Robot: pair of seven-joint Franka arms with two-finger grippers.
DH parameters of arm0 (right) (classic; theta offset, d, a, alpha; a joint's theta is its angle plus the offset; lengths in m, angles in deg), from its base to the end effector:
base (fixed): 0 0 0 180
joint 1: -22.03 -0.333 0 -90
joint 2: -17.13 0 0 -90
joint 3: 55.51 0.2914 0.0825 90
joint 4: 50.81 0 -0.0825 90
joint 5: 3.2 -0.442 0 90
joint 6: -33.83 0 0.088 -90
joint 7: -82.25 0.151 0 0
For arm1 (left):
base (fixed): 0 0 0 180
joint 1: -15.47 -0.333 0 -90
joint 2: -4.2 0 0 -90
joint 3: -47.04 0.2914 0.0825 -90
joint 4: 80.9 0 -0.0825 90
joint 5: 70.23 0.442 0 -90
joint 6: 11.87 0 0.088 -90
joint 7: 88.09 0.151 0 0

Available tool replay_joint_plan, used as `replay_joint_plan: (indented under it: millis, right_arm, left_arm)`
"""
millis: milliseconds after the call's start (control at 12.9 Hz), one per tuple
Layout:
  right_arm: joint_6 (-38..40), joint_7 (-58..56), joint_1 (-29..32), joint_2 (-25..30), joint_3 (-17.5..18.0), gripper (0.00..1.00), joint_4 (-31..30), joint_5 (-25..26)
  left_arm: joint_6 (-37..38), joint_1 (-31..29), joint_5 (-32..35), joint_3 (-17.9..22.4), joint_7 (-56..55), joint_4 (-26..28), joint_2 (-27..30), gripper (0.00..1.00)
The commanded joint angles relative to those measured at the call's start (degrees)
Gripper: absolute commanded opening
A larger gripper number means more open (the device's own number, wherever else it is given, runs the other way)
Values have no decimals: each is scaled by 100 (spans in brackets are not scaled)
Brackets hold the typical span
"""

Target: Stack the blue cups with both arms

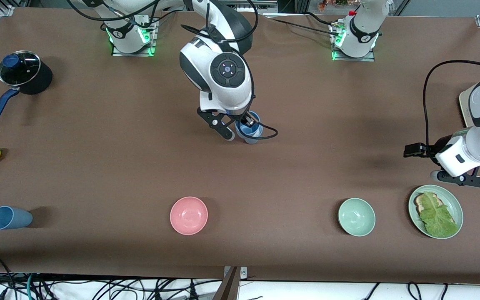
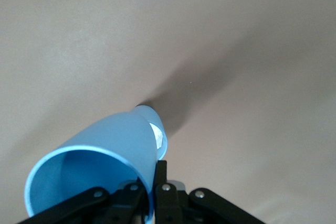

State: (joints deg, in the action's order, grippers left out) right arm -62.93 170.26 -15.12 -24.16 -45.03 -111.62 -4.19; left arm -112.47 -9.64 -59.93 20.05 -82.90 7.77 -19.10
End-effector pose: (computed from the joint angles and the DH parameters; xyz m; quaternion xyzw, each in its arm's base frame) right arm 0.5474 0.5519 0.3338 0.9280 -0.3638 -0.0798 0.0116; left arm 0.6892 0.0256 0.3391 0.9942 -0.0752 -0.0760 0.0067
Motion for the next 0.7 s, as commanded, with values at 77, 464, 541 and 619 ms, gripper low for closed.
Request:
replay_joint_plan:
  millis: [77,464,541,619]
  right_arm:
    - [-264,243,-170,-81,15,0,-114,73]
    - [-634,454,-275,-81,15,0,-466,152]
    - [-625,454,-275,-72,15,0,-492,152]
    - [-599,454,-275,-81,15,0,-501,152]
  left_arm:
    - [93,1285,104,1174,166,262,737,100]
    - [-160,2737,-633,2731,219,1290,1756,100]
    - [-292,2914,-800,2961,236,1493,1950,100]
    - [-294,2907,-949,2980,315,1529,2022,100]
